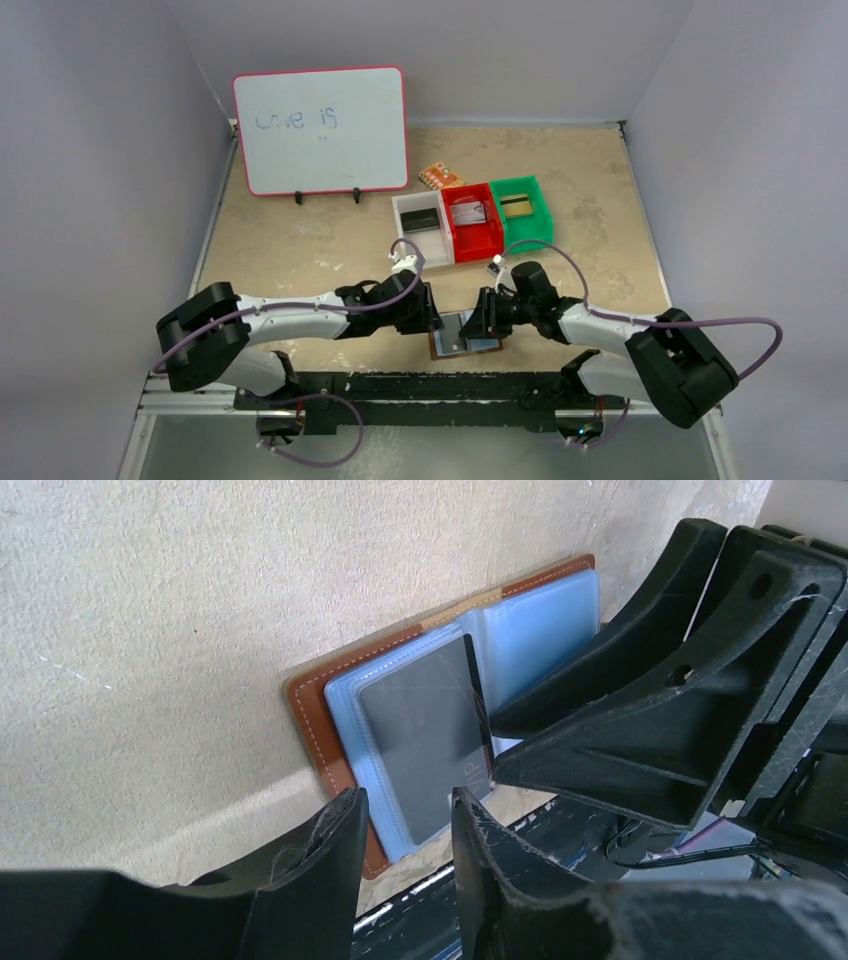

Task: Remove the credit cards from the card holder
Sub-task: Place the credit card in the storage box, then remove the credit card from the card holder.

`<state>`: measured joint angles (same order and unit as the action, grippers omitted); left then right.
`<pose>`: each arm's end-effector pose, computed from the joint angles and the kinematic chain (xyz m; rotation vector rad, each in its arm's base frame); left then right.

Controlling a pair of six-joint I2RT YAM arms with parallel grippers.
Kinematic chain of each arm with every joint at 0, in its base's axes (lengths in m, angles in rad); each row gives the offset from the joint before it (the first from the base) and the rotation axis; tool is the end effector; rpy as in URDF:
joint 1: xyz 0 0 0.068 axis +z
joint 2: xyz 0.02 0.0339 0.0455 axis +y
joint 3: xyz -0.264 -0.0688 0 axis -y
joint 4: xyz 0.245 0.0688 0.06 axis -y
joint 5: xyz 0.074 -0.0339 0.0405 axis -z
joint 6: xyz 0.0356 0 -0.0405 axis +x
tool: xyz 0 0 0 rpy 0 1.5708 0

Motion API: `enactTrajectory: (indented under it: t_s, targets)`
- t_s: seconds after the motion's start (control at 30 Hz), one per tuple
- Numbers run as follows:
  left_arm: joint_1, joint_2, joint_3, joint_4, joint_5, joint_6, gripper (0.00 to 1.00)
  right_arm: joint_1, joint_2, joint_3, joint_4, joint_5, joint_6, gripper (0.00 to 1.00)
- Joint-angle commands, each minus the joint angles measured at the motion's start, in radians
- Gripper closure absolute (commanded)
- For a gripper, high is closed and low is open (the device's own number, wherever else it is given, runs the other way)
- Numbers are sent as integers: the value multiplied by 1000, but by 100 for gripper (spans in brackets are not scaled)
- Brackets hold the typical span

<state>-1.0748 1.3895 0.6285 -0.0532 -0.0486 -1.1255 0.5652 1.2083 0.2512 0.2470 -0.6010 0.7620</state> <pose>0.1283 -0.2335 0.1680 -0.0915 2.6130 -0.8973 0.1538 0.1214 0.1272 -0.1082 2.5193 1.3153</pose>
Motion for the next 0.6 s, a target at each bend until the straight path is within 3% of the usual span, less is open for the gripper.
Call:
enactTrajectory:
  t_s: [0.0, 0.23, 0.57]
  targets:
    - [-11, 19, 53, 36, -2, 14, 66, 10, 33, -43, 76, 10, 53, 62]
    - [-28, 72, 77, -1, -10, 27, 69, 10, 29, -117, 245, 0, 171, 67]
    - [-66, 151, 133, -97, -57, 59, 72, 10, -15, -128, 222, 46, 211, 66]
